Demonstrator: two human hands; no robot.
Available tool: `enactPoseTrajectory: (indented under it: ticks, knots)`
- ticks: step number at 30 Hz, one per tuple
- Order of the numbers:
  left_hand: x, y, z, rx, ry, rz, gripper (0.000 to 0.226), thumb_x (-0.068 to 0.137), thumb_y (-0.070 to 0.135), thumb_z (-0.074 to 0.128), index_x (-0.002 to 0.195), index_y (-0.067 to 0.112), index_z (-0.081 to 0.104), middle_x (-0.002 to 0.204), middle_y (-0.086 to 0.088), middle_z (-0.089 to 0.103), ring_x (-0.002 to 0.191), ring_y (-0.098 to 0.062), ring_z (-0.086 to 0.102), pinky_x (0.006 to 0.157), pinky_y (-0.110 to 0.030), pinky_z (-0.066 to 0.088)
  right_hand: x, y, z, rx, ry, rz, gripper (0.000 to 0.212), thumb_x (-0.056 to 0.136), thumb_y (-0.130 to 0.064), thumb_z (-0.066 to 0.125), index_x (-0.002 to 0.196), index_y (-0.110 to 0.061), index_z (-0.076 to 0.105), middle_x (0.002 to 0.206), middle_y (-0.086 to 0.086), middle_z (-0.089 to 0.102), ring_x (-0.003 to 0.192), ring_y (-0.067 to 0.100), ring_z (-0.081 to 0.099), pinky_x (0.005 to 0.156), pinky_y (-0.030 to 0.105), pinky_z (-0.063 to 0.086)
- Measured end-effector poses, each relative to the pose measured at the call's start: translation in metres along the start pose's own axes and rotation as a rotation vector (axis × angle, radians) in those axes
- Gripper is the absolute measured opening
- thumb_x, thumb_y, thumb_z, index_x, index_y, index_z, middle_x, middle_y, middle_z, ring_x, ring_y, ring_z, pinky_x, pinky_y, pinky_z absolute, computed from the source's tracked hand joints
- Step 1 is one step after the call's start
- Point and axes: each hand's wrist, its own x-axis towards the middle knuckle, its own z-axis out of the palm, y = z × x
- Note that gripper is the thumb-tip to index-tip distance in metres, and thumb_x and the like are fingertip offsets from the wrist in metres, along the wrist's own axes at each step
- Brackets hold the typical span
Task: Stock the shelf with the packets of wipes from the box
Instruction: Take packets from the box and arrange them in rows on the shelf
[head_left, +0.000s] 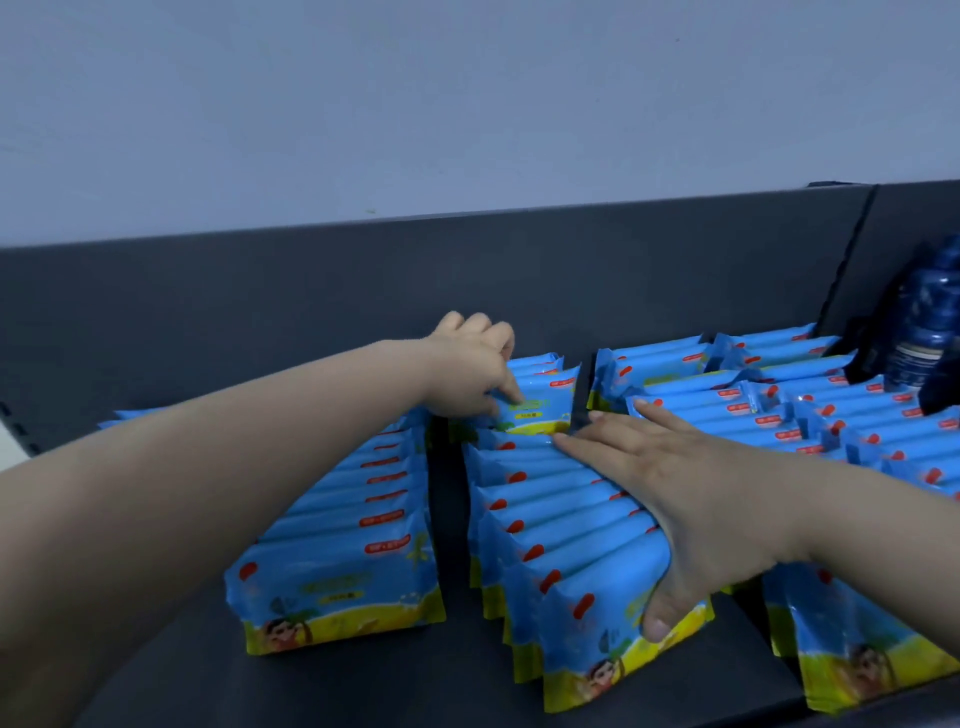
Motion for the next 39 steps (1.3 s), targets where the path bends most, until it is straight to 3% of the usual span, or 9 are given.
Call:
enactPoseTrajectory:
  ticks: [3,7,10,13,19,24,32,36,39]
  knots:
    - [0.010,0.008,0.001,0.224,0.112,0.050,0.031,0.091,0.034,0.055,0.122,0.039,0.056,0.116,0.002,0.046,0.112,-0.022,0.043,0.086,-0.033,0.030,-0.003,0.000,0.002,0.008,0.016,-0.010,0.136,0.049,-0.081,0.067,0.145,-0.036,-0.019,0.152,-0.019,-0.006,0.140,-0.001,-0.018,0.109,0.028,-0.023]
    - [0.021,0.025,0.010,0.238,-0.037,0.093,0.027,0.092,0.025,0.052,0.118,0.021,0.057,0.105,-0.001,0.061,0.100,-0.026,0.058,0.072,-0.032,0.042,-0.005,0.000,0.003,-0.001,0.031,-0.020,0.135,0.048,-0.082,0.066,0.144,-0.038,-0.019,0.150,-0.020,-0.003,0.140,-0.002,-0.016,0.108,0.028,-0.024]
    - [0.022,0.024,0.013,0.265,-0.025,0.139,0.022,0.089,0.019,0.055,0.111,0.023,0.055,0.089,0.004,0.056,0.097,-0.023,0.055,0.074,-0.031,0.030,-0.007,0.000,0.005,-0.003,0.038,-0.024,0.135,0.047,-0.084,0.064,0.144,-0.040,-0.019,0.150,-0.020,-0.003,0.140,-0.002,-0.016,0.109,0.028,-0.025]
    - [0.017,0.025,0.022,0.358,-0.018,0.160,0.030,0.085,0.009,0.052,0.110,0.026,0.055,0.102,0.004,0.054,0.103,-0.022,0.043,0.077,-0.033,0.022,-0.010,0.000,0.006,0.002,0.024,-0.016,0.133,0.049,-0.082,0.065,0.143,-0.040,-0.020,0.150,-0.021,-0.004,0.139,-0.002,-0.019,0.107,0.027,-0.026]
    - [0.013,0.028,0.026,0.432,-0.084,0.179,0.030,0.084,0.003,0.050,0.109,0.018,0.057,0.114,-0.006,0.042,0.106,-0.027,0.036,0.089,-0.040,0.026,-0.012,-0.002,0.007,0.000,0.014,0.000,0.133,0.050,-0.082,0.065,0.143,-0.040,-0.020,0.150,-0.022,-0.006,0.138,-0.002,-0.020,0.109,0.029,-0.025]
    - [0.019,0.034,0.021,0.311,-0.163,0.099,0.011,0.082,0.009,0.054,0.090,0.017,0.056,0.104,-0.003,0.040,0.098,-0.025,0.032,0.083,-0.040,0.025,-0.013,-0.001,0.007,0.018,0.026,-0.009,0.132,0.050,-0.080,0.067,0.143,-0.041,-0.019,0.151,-0.020,-0.003,0.139,-0.001,-0.018,0.106,0.026,-0.026]
    - [0.019,0.019,0.028,0.083,0.026,0.106,0.016,0.088,0.022,0.053,0.078,0.020,0.064,0.087,0.007,0.042,0.092,-0.020,0.036,0.084,-0.039,0.030,-0.011,-0.001,0.005,0.021,0.019,-0.006,0.132,0.050,-0.077,0.070,0.144,-0.041,-0.016,0.152,-0.018,-0.002,0.140,-0.001,-0.016,0.109,0.028,-0.021]
    - [0.015,0.010,0.022,0.206,0.390,0.143,0.016,0.080,0.015,0.057,0.064,0.016,0.059,0.080,0.003,0.043,0.080,-0.022,0.042,0.076,-0.038,0.033,0.003,0.005,-0.001,-0.004,-0.003,-0.005,0.131,0.053,-0.075,0.071,0.146,-0.039,-0.014,0.153,-0.016,0.001,0.141,0.000,-0.011,0.111,0.030,-0.018]
    - [0.009,0.007,0.015,0.244,0.261,0.113,0.014,0.082,0.013,0.050,0.074,0.024,0.053,0.090,0.004,0.037,0.090,-0.019,0.035,0.084,-0.037,0.027,0.020,0.012,-0.009,0.006,-0.014,-0.014,0.129,0.053,-0.073,0.073,0.147,-0.038,-0.008,0.153,-0.014,0.004,0.142,0.003,-0.005,0.113,0.032,-0.013]
